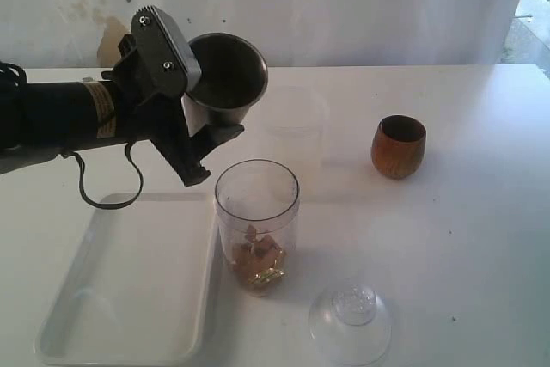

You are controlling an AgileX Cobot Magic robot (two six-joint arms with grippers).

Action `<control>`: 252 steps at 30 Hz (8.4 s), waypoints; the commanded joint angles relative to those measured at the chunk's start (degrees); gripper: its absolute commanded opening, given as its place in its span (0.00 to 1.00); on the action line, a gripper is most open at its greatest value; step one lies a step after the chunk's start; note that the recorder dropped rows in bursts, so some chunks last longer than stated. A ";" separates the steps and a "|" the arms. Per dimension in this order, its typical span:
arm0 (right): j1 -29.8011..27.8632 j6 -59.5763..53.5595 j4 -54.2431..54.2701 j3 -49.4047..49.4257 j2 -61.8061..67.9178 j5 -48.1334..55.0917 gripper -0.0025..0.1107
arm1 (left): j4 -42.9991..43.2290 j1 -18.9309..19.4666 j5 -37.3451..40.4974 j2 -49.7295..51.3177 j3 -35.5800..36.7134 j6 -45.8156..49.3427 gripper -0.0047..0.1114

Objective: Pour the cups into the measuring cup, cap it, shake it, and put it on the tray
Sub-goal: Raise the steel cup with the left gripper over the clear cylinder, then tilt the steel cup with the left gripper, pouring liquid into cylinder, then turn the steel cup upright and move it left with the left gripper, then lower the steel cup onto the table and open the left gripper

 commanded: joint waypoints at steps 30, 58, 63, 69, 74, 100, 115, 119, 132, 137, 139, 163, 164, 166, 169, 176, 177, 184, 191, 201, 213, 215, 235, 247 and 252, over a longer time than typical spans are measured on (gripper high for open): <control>-0.28 0.08 0.00 0.24 -0.23 -0.12 0.02 | 2.21 -0.03 -0.68 -1.13 -0.92 16.18 0.04; -0.28 2.49 0.00 0.24 -0.23 -0.12 0.02 | 2.21 -0.03 -0.17 -1.13 -0.92 41.22 0.04; -0.28 2.49 0.00 0.24 -0.23 -0.12 0.02 | 1.99 -0.03 -0.17 -1.13 -0.92 44.79 0.04; -0.28 2.49 0.00 0.24 -0.23 -0.12 0.02 | 1.99 -0.03 -0.77 -1.13 -1.06 47.05 0.04; -0.28 2.49 0.00 0.24 -0.23 -0.12 0.02 | 1.99 -0.03 -0.77 -1.13 -1.20 47.15 0.04; -0.28 2.49 0.00 0.24 -0.23 -0.12 0.02 | -3.29 -0.03 -1.11 -1.13 -1.19 57.14 0.04; -0.28 2.49 0.00 0.24 -0.23 -0.12 0.02 | -9.20 -0.03 -2.36 -1.13 -1.19 54.92 0.04; -0.28 2.49 0.00 0.24 -0.23 -0.12 0.02 | -9.20 -0.03 -2.48 -1.13 -1.19 60.39 0.04; -0.28 2.49 0.00 0.24 -0.23 -0.12 0.02 | -9.20 -0.03 -2.48 -1.13 -1.19 65.23 0.04; -0.28 2.49 0.00 0.24 -0.23 -0.12 0.02 | -9.20 -0.03 -2.48 -1.13 -1.19 62.91 0.04; -0.28 2.49 0.00 0.24 -0.23 -0.12 0.02 | -9.20 -0.03 -2.48 -1.13 -1.19 58.42 0.04; -0.28 2.49 0.00 0.24 -0.23 -0.12 0.02 | -33.84 5.23 2.65 2.87 -1.19 -4.92 0.04; -0.28 2.49 0.00 0.24 -0.23 -0.12 0.02 | -33.98 5.99 1.94 3.91 -1.19 -5.68 0.04; -0.28 2.49 0.00 0.24 -0.23 -0.12 0.02 | -33.98 7.10 1.05 6.06 -1.19 -6.11 0.04; -0.28 2.49 0.00 0.24 -0.23 -0.12 0.02 | -33.98 8.69 -1.15 9.15 -1.19 -6.11 0.04; -0.28 2.49 0.00 0.24 -0.23 -0.12 0.02 | -33.66 10.12 -11.45 16.18 -1.19 -3.09 0.04; -0.28 2.49 0.00 0.24 -0.23 -0.12 0.02 | -32.81 10.12 -12.61 17.21 -1.19 -2.95 0.04; -0.28 2.87 0.00 0.24 -0.23 -0.12 0.02 | -32.42 10.12 -17.54 23.30 -1.19 -2.85 0.04; -0.28 2.87 0.00 0.24 -0.23 -0.12 0.02 | -32.30 10.12 -17.52 25.35 -1.19 -1.54 0.04; -0.28 2.87 0.00 0.24 -0.23 -0.12 0.02 | -32.30 10.12 -17.52 25.35 -1.19 1.47 0.10; -0.28 2.87 0.00 0.24 -0.23 -0.12 0.02 | -32.30 10.12 -15.95 25.35 -1.19 3.63 0.88; -0.28 2.87 0.00 0.24 -0.23 -0.12 0.02 | -32.30 10.12 -13.96 24.63 -1.19 3.63 0.88; -0.28 2.87 0.00 0.24 -0.23 -0.12 0.02 | -32.30 10.12 -1.62 16.96 -1.19 0.60 0.88; -0.28 2.87 0.00 0.24 -0.23 -0.12 0.02 | -28.85 10.12 3.77 16.69 -1.19 -2.11 0.88; -0.28 2.87 0.00 0.24 -0.23 -0.12 0.02 | -30.04 10.12 3.73 16.69 -1.19 -2.37 0.91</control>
